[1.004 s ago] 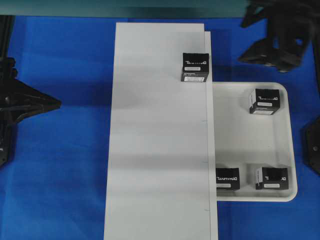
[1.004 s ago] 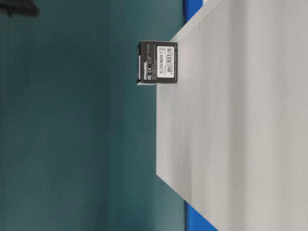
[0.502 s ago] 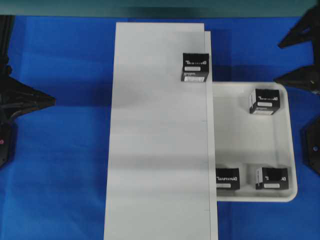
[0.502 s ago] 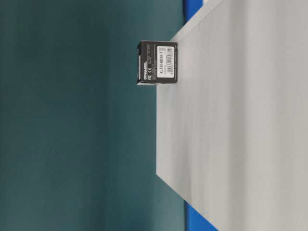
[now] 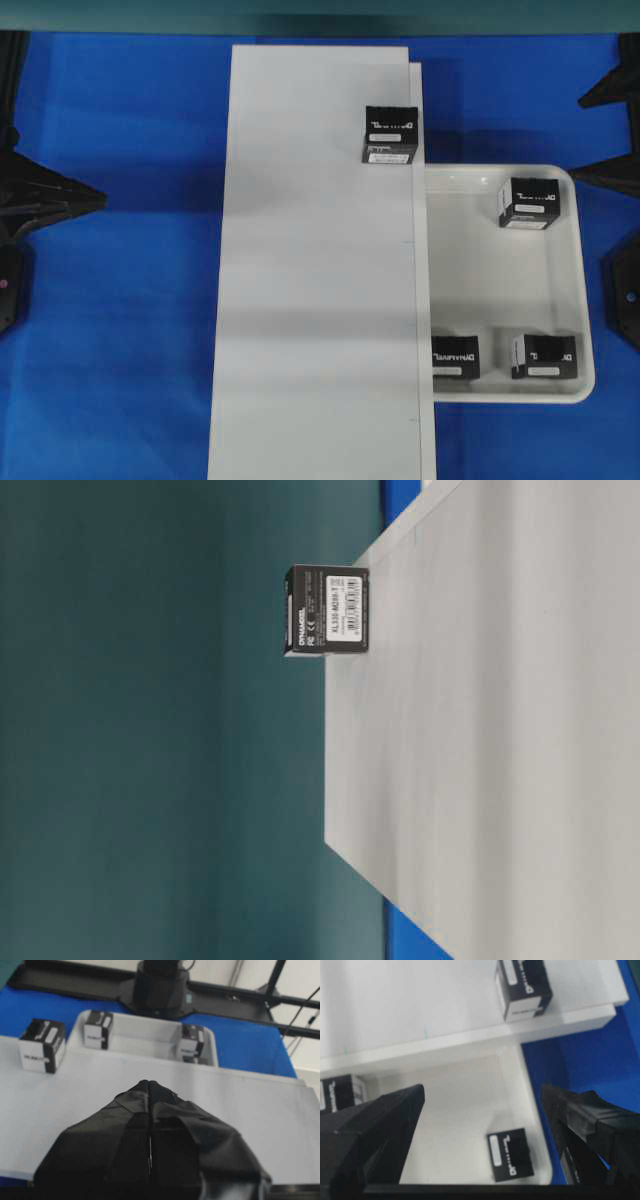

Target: Place the box from the white plastic tray onto the white base.

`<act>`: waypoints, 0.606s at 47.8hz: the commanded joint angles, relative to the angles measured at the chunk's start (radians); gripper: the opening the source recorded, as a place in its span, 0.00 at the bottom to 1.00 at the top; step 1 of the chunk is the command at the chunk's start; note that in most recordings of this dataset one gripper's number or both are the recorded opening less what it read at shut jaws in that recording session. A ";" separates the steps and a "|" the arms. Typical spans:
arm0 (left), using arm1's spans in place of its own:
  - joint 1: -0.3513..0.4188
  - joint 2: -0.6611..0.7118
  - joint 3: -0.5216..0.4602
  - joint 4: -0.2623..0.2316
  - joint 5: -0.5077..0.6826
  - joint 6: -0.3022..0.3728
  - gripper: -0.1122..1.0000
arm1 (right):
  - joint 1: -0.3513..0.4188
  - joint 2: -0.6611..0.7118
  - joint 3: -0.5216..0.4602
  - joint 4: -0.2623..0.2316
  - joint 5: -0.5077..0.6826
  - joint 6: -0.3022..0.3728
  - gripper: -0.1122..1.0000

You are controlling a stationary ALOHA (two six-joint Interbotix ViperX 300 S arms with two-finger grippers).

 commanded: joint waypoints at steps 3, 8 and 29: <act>0.002 0.005 -0.029 0.003 -0.006 0.002 0.04 | 0.008 0.012 -0.003 0.005 -0.021 0.000 0.98; 0.002 0.006 -0.029 0.003 -0.005 0.002 0.04 | 0.009 0.012 0.000 0.005 -0.025 0.000 0.98; 0.002 0.006 -0.029 0.003 -0.008 0.002 0.04 | 0.028 0.021 0.011 0.005 -0.060 0.003 0.98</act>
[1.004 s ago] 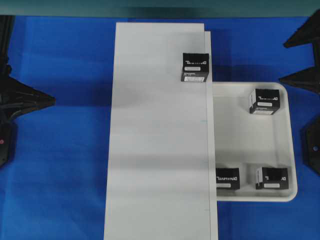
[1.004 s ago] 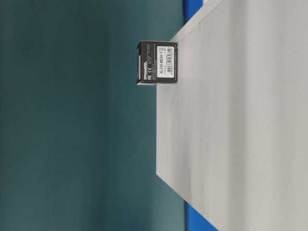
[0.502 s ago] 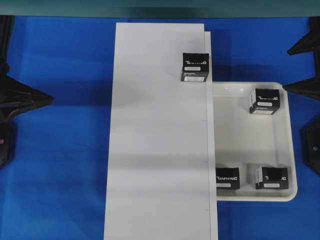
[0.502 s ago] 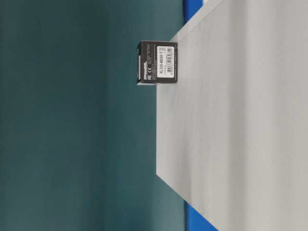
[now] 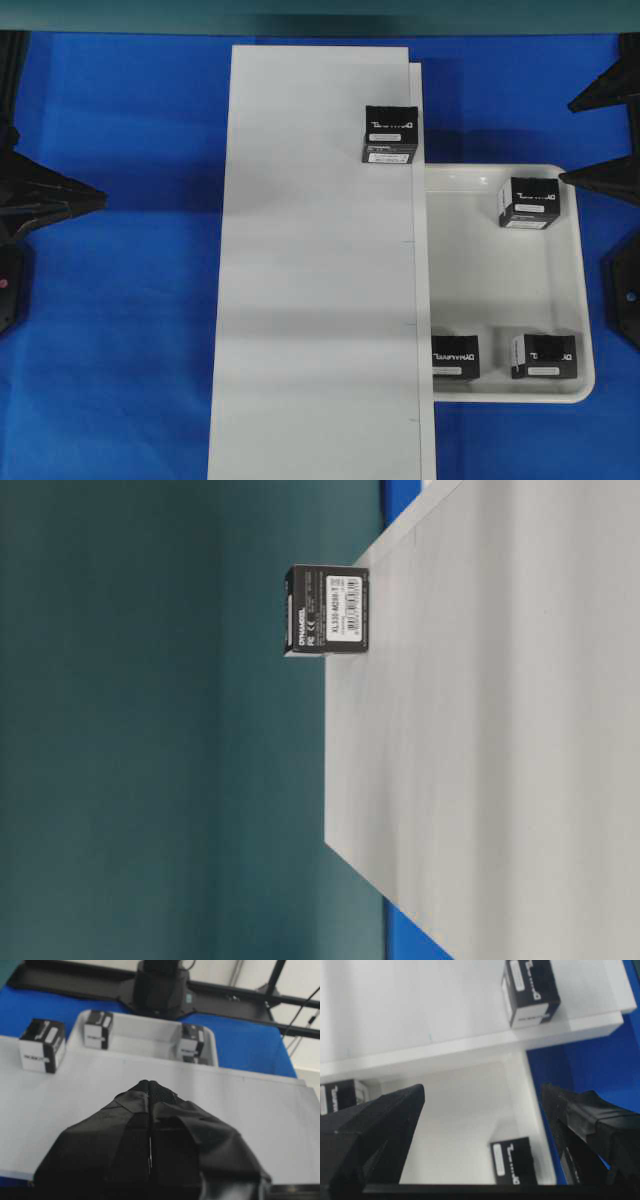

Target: Place the box from the white plastic tray onto the white base.

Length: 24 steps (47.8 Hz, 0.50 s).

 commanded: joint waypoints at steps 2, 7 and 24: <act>0.002 0.005 -0.029 0.003 -0.008 0.000 0.04 | 0.009 0.009 -0.003 0.005 -0.021 0.002 0.98; 0.002 0.005 -0.029 0.003 -0.009 0.000 0.04 | 0.017 0.012 0.003 0.005 -0.021 0.002 0.98; 0.002 0.005 -0.029 0.003 -0.009 0.000 0.04 | 0.018 0.014 0.006 0.005 -0.028 0.003 0.98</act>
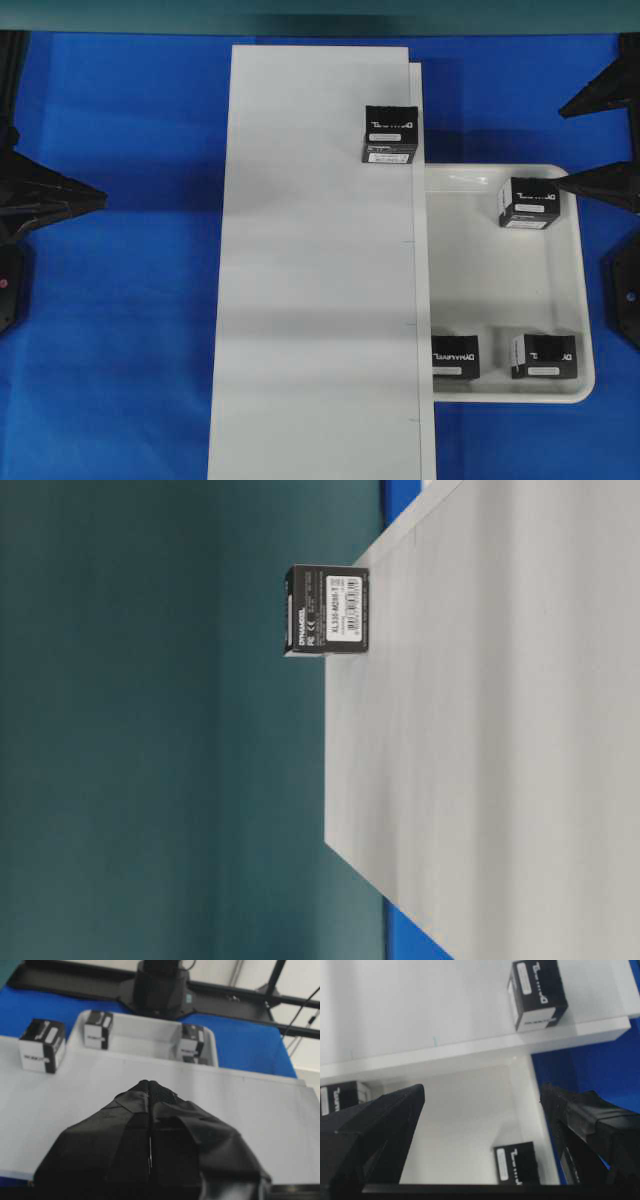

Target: Place the box from the white plastic tray onto the white base.

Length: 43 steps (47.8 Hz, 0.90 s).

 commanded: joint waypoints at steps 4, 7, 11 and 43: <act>0.002 0.008 -0.029 0.003 -0.009 0.002 0.04 | 0.003 0.006 -0.005 0.005 -0.008 0.002 0.98; 0.002 0.006 -0.029 0.003 -0.009 -0.002 0.04 | 0.005 0.006 -0.002 0.005 -0.008 0.002 0.98; 0.000 0.006 -0.029 0.003 -0.009 -0.011 0.04 | 0.005 0.005 0.002 0.005 -0.008 0.002 0.98; 0.002 0.003 -0.031 0.003 -0.031 -0.008 0.04 | 0.006 0.005 0.015 0.005 -0.025 0.012 0.98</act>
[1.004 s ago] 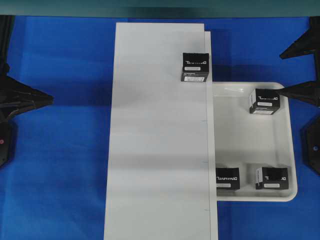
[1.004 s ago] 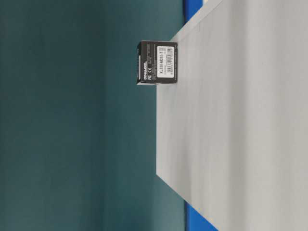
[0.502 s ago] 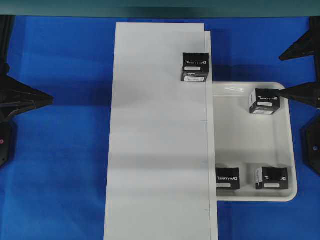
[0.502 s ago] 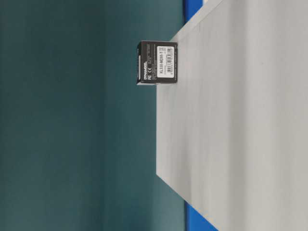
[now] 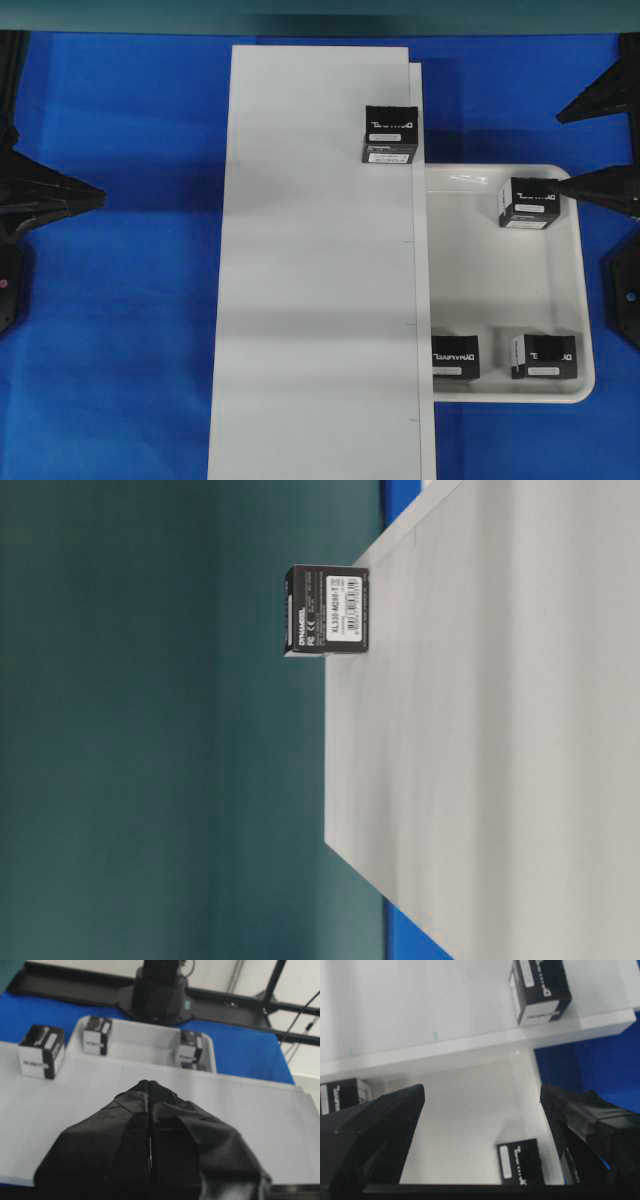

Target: Place the box from the white plastic tray onto the white base.

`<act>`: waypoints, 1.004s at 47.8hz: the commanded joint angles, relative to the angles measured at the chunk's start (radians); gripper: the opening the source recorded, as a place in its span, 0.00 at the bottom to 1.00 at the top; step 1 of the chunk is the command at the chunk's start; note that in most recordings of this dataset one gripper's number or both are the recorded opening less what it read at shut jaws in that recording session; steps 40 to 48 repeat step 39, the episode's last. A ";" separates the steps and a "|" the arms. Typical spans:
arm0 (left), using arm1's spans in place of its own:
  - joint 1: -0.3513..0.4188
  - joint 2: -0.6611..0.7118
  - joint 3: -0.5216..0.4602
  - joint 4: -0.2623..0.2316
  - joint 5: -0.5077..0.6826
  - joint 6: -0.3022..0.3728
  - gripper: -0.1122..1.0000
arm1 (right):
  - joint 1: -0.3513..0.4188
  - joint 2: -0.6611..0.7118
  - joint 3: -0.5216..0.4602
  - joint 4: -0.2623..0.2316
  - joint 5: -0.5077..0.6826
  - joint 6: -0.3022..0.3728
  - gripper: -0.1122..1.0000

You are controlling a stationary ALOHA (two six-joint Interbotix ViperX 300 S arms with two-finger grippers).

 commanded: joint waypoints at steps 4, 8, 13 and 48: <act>0.002 0.005 -0.031 0.003 -0.011 -0.005 0.04 | 0.003 0.006 -0.003 0.005 -0.015 0.002 0.98; 0.002 0.005 -0.031 0.003 -0.011 -0.005 0.04 | 0.003 0.006 -0.003 0.005 -0.015 0.000 0.98; 0.002 0.006 -0.031 0.003 -0.011 -0.006 0.04 | 0.005 0.006 -0.002 0.005 -0.015 0.002 0.98; 0.002 0.006 -0.029 0.003 -0.011 -0.006 0.04 | 0.005 0.005 0.021 0.005 -0.021 0.002 0.98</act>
